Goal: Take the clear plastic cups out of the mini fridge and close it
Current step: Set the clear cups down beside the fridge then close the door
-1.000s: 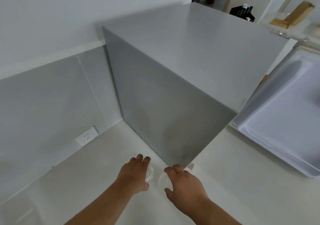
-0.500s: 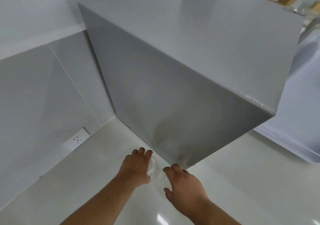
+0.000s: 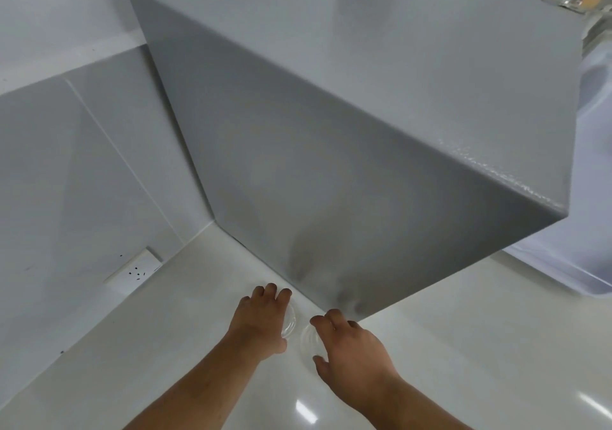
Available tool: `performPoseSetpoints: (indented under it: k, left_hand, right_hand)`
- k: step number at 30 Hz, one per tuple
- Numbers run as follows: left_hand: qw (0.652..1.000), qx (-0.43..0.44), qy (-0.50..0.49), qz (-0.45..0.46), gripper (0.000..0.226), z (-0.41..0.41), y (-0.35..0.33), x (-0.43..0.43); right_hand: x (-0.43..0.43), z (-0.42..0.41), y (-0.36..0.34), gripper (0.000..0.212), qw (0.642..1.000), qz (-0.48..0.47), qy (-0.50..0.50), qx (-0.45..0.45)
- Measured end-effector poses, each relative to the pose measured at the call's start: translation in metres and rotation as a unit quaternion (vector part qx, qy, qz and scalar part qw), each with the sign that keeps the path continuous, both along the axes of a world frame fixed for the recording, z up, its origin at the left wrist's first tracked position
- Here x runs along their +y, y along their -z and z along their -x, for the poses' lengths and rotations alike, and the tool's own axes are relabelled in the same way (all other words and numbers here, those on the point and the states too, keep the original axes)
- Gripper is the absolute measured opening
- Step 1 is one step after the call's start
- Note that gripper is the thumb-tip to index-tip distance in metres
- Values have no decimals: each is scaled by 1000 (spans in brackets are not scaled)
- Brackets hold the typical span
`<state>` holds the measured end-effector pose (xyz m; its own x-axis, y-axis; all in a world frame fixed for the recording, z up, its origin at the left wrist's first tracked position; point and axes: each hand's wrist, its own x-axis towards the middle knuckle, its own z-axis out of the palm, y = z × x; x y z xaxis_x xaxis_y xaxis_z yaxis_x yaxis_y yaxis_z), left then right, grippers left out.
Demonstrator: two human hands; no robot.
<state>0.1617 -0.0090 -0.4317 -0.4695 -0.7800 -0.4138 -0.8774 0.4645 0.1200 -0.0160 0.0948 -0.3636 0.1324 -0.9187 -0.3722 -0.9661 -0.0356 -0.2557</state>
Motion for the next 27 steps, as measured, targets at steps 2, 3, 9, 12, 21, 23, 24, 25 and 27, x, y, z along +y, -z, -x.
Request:
performPoseSetpoints:
  k: [2, 3, 9, 12, 21, 23, 24, 25, 27]
  left_hand:
    - [1000, 2, 2, 1, 94, 0, 1, -1]
    - [1000, 2, 3, 1, 94, 0, 2, -1]
    - [1000, -2, 15, 3, 95, 3, 7, -5]
    - [1000, -2, 17, 3, 97, 2, 10, -5]
    - [1000, -5, 11, -1, 114, -6, 8, 1]
    - [1000, 5, 8, 9, 114, -9, 1, 3]
    - [1000, 14, 6, 14, 112, -11, -3, 4]
    - [999, 26, 2, 21, 109, -13, -8, 5]
    - [998, 52, -6, 38, 99, -16, -18, 7]
  right_hand:
    - [-1, 0, 0, 53, 1000, 2, 3, 0]
    - [-2, 0, 1, 53, 1000, 2, 4, 1]
    - [-5, 2, 6, 53, 1000, -13, 2, 3]
    - [-6, 2, 11, 53, 1000, -14, 3, 3]
    - [-2, -3, 13, 54, 1000, -2, 3, 11]
    - [0, -1, 11, 58, 1000, 5, 6, 8]
    - [1, 0, 9, 59, 1000, 9, 6, 5]
    - [2, 1, 6, 59, 1000, 15, 6, 3]
    - [5, 4, 1, 59, 1000, 29, 2, 2]
